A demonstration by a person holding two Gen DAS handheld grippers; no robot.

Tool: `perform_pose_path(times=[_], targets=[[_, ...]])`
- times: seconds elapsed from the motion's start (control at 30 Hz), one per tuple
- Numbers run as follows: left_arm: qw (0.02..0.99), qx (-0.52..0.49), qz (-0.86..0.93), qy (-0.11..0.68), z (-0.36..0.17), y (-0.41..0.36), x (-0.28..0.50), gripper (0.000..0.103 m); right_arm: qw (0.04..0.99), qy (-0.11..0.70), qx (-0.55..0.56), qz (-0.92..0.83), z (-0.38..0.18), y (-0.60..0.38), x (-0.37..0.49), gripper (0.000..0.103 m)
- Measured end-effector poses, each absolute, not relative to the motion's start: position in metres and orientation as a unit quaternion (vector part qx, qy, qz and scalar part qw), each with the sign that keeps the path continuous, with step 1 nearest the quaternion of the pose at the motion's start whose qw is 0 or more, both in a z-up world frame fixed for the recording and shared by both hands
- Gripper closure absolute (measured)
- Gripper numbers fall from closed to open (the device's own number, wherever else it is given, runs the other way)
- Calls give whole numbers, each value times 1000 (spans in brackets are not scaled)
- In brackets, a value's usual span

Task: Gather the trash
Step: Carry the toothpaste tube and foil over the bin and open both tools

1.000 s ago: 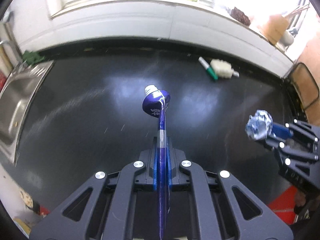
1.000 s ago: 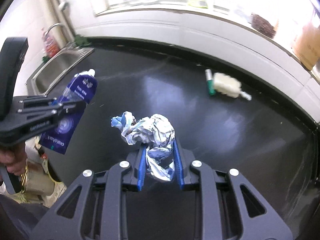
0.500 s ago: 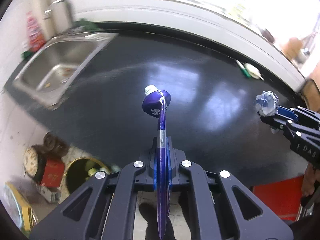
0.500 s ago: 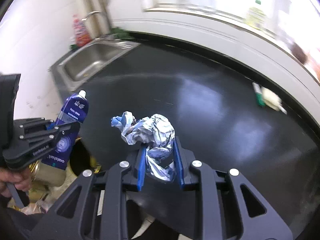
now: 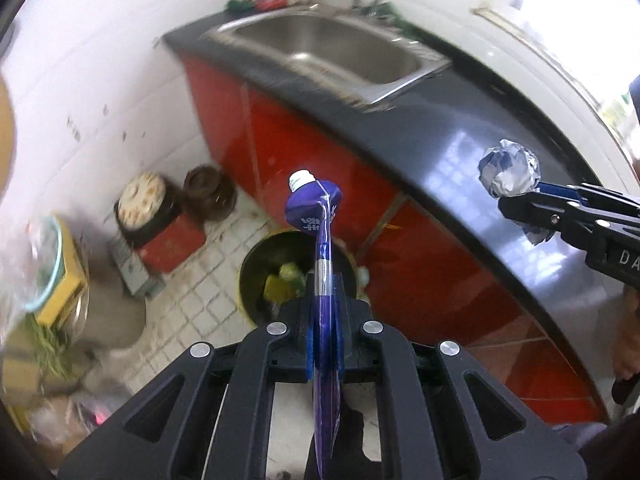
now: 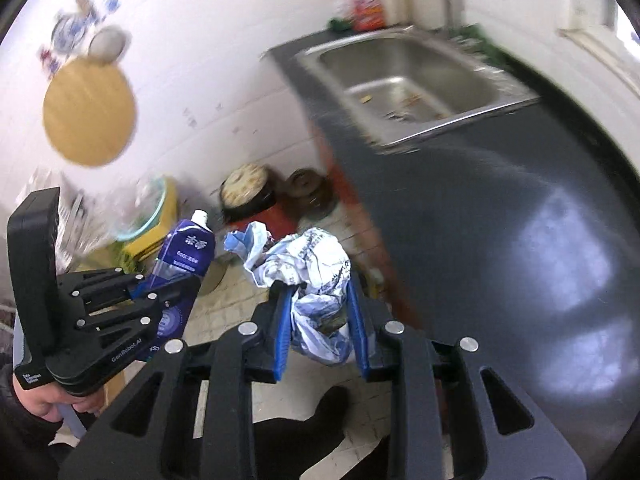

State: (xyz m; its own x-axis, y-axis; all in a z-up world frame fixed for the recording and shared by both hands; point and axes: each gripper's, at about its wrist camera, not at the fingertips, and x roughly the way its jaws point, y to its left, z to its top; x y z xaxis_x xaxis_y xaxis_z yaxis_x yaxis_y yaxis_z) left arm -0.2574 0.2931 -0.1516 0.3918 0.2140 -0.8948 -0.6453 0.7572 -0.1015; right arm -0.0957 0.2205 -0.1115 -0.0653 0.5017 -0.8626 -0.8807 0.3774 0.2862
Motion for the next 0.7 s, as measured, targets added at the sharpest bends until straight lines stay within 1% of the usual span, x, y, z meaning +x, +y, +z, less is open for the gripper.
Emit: perform_pose_path(times=[0.17,0.37,0.63,0.67,0.7], targets=[[793,-243,273,487,-174,312,-271,97,638,523,-217,521,-139,256,-111,77],[786,-262,263,494,-195,328,-267,97,631,537,-235,508,-162,279,-116,76],[789,-258,247,500,-205,343,-250,96,630,546,-232,502,-170,288,-108,75],[789,-249,246,505,-206,344,-246,95,632,545,-231,501,-169,290,-107,73],[787,-238,250,511,-207,344,-243,89,633,545,-232,499,-168,291,-107,63]])
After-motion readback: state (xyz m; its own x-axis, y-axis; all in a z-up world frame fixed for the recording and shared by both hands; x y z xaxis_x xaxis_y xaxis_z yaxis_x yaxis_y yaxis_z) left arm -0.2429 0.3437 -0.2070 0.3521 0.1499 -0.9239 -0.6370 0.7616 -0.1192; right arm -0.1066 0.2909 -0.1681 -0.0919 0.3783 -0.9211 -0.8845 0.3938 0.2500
